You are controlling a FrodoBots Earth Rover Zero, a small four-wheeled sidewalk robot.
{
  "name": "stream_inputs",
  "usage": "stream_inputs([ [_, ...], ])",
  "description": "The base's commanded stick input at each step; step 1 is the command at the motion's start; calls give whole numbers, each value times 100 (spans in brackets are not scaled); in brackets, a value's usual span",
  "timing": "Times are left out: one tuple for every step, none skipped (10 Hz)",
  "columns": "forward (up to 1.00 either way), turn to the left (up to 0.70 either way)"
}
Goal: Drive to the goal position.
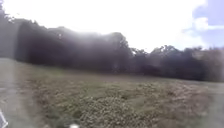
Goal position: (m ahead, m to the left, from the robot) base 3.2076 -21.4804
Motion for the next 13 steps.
stream_inputs([
  [70, 0],
  [70, 0],
  [70, 0],
  [70, -1],
  [70, -3],
  [70, -35],
  [70, -35],
  [70, -33],
  [70, -28],
  [70, 0],
  [70, 0],
  [70, 0],
  [70, 0],
])
